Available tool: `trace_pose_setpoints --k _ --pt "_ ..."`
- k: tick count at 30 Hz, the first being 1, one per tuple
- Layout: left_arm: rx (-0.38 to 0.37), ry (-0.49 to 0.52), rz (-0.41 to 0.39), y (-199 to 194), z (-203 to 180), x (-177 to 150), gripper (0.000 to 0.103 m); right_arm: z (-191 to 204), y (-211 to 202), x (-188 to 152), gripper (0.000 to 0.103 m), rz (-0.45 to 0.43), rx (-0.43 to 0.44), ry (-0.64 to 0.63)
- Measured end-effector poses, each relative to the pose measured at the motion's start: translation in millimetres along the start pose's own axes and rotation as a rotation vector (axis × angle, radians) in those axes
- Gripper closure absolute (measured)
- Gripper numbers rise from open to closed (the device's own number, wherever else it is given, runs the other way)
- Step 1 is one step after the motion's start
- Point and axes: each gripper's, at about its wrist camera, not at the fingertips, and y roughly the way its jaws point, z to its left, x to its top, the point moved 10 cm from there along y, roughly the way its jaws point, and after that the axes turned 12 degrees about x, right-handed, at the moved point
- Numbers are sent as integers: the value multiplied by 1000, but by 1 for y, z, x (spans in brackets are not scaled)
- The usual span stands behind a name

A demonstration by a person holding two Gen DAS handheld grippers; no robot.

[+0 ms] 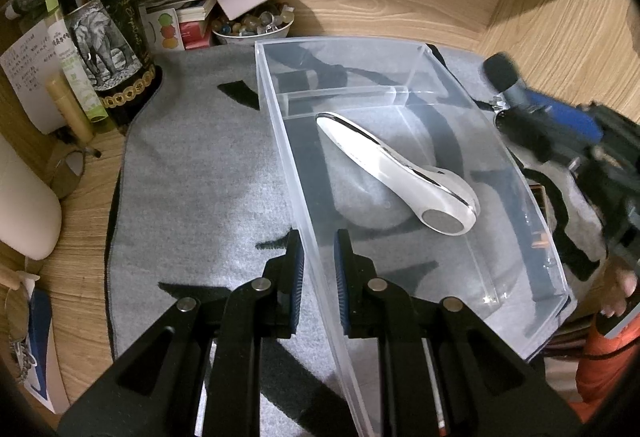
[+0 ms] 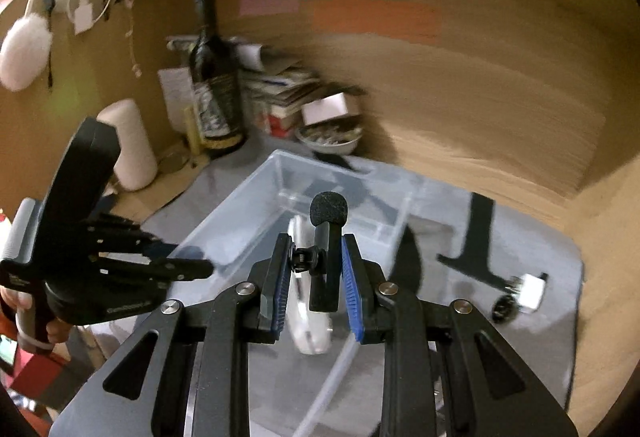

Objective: Organize rigid objects
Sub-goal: 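Lower the black item into the clear box with the right tool and release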

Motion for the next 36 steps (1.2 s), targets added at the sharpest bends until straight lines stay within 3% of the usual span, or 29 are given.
trace_pose_setpoints --k 13,20,21,23,25,29,32,36 --pt "0 2 -1 0 -1 0 88 27 46 -27 81 181 51 -60" --pt "1 3 -1 0 -1 0 88 28 52 -34 80 222 60 -59" --pt "0 2 -1 0 -1 -1 88 28 52 -34 79 222 57 -60" --pt "1 3 -1 0 -2 0 88 26 51 -33 63 211 52 -54" --pt "2 3 0 0 -2 0 88 26 48 -31 56 192 45 -56" --pt "3 4 2 0 -3 0 88 24 41 -27 55 174 33 -61" --pt "3 4 1 0 -2 0 88 20 32 -22 44 140 14 -61" --pt "7 5 2 0 -3 1 88 13 16 -14 41 94 -11 -51"
